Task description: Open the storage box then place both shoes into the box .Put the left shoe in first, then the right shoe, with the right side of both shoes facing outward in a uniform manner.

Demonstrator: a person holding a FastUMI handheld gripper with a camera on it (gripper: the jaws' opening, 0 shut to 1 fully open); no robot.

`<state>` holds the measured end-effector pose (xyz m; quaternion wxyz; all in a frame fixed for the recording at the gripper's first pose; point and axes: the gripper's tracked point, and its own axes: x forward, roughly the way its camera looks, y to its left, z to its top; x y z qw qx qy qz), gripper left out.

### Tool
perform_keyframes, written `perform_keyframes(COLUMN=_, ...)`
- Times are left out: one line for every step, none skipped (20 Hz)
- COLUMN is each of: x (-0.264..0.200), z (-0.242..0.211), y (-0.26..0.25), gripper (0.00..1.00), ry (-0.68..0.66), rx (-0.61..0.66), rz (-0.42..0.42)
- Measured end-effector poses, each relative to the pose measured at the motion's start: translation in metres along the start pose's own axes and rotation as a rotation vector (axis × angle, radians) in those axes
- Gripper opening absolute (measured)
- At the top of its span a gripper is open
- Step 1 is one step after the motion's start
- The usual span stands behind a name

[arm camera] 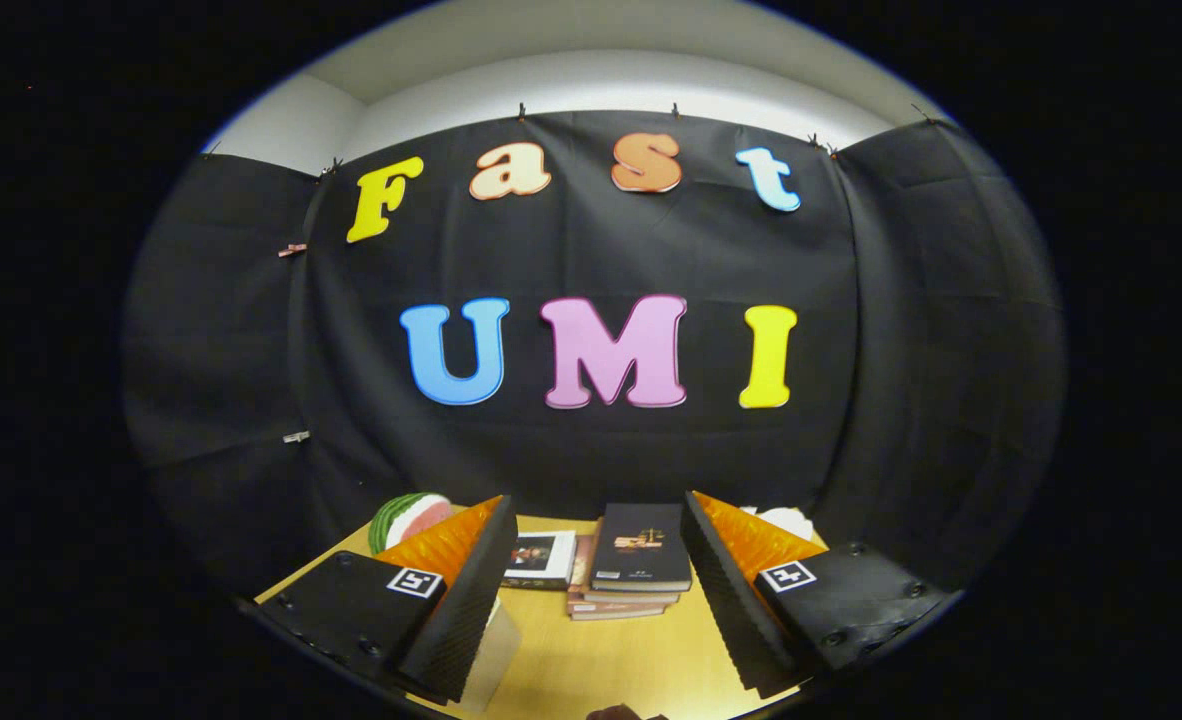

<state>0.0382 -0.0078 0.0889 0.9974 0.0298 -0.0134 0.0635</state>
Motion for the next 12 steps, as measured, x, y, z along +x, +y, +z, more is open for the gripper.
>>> perform_keyframes(x=-0.003, z=0.005, y=-0.010, gripper=0.99, ry=-0.039, rx=-0.007, rz=-0.009)
perform_keyframes(x=-0.007, z=0.007, y=-0.018, gripper=0.99, ry=-0.058, rx=-0.011, rz=-0.015)
perform_keyframes(x=-0.009, z=0.007, y=-0.025, gripper=0.98, ry=-0.068, rx=-0.014, rz=-0.017)
perform_keyframes(x=-0.012, z=0.006, y=-0.031, gripper=0.99, ry=-0.071, rx=-0.011, rz=-0.019)
perform_keyframes(x=-0.014, z=0.003, y=-0.035, gripper=0.99, ry=-0.065, rx=-0.004, rz=-0.018)
perform_keyframes(x=-0.016, z=0.000, y=-0.039, gripper=0.98, ry=-0.054, rx=0.008, rz=-0.020)
perform_keyframes(x=-0.016, z=-0.004, y=-0.045, gripper=0.98, ry=-0.042, rx=0.020, rz=-0.027)
perform_keyframes(x=-0.016, z=-0.005, y=-0.049, gripper=0.99, ry=-0.037, rx=0.033, rz=-0.036)
perform_keyframes(x=-0.017, z=-0.006, y=-0.051, gripper=0.99, ry=-0.031, rx=0.046, rz=-0.044)
perform_keyframes(x=-0.018, z=-0.006, y=-0.054, gripper=0.99, ry=-0.026, rx=0.058, rz=-0.050)
perform_keyframes(x=-0.018, z=-0.007, y=-0.055, gripper=0.99, ry=-0.023, rx=0.064, rz=-0.055)
perform_keyframes(x=-0.018, z=-0.009, y=-0.055, gripper=0.99, ry=-0.019, rx=0.064, rz=-0.062)
